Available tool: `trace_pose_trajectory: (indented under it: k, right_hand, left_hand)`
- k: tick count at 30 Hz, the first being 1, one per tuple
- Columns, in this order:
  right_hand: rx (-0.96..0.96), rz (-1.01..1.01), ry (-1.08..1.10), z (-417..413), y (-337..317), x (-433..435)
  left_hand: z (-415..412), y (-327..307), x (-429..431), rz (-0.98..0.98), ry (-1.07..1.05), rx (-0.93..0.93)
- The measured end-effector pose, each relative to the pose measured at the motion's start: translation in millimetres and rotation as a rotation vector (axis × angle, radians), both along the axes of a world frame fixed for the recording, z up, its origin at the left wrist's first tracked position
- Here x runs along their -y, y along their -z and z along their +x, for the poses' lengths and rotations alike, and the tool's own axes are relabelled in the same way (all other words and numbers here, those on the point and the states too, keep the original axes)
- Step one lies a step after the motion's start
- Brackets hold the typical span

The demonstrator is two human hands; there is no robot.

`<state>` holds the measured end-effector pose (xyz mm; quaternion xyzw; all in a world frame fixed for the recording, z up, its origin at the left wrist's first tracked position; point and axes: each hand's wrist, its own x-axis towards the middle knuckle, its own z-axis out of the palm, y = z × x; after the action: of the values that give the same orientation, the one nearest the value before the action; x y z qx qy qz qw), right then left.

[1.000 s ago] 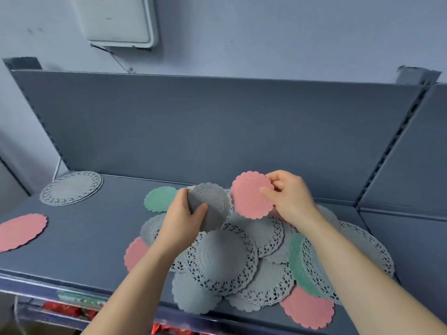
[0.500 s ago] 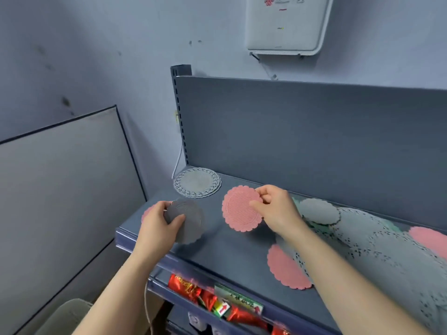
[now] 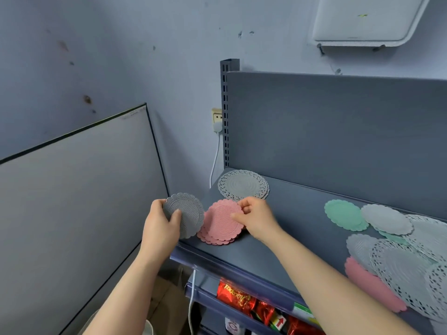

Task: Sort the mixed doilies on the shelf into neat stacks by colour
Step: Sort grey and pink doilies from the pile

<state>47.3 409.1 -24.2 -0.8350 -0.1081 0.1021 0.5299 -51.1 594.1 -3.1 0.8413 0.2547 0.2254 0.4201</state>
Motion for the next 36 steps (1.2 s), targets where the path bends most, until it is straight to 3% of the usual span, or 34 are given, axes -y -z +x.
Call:
trace_pose_trajectory:
  k: [5, 7, 12, 15, 20, 26, 33, 36]
  right_hand:
    - [0.228, -0.398, -0.049, 1.8, -1.8, -10.8]
    - [0.214, -0.429, -0.079, 3.7, -4.0, -8.5]
    - [0.079, -0.031, -0.058, 12.4, -19.9, 15.5]
    - [0.023, 0.063, -0.006, 13.5, -26.5, 34.9]
    - [-0.004, -0.055, 0.075, 16.0, -16.9, 74.7]
    - [0.08, -0.293, 0.136, 7.3, 6.1, 92.3]
    - [0.167, -0.488, 0.127, -10.0, 2.2, 94.0]
    - [0.218, -0.549, 0.156, -23.6, -9.4, 119.2]
  left_hand:
    - [4.5, -1.2, -2.6, -0.038, 0.024, 0.018]
    - [8.5, -1.0, -0.2, -0.061, 0.042, 0.019]
    - [34.5, -4.3, 26.0, -0.113, 0.187, 0.028]
    - [55.1, -1.5, 48.9, -0.103, 0.285, -0.004]
    - [70.4, 11.5, 75.4, 0.135, 0.454, -0.103]
    - [75.6, 27.9, 86.1, 0.475, 0.492, -0.172]
    - [79.4, 32.9, 89.1, 0.614, 0.475, -0.174]
    - [79.9, 28.6, 105.8, 0.673, 0.497, -0.068]
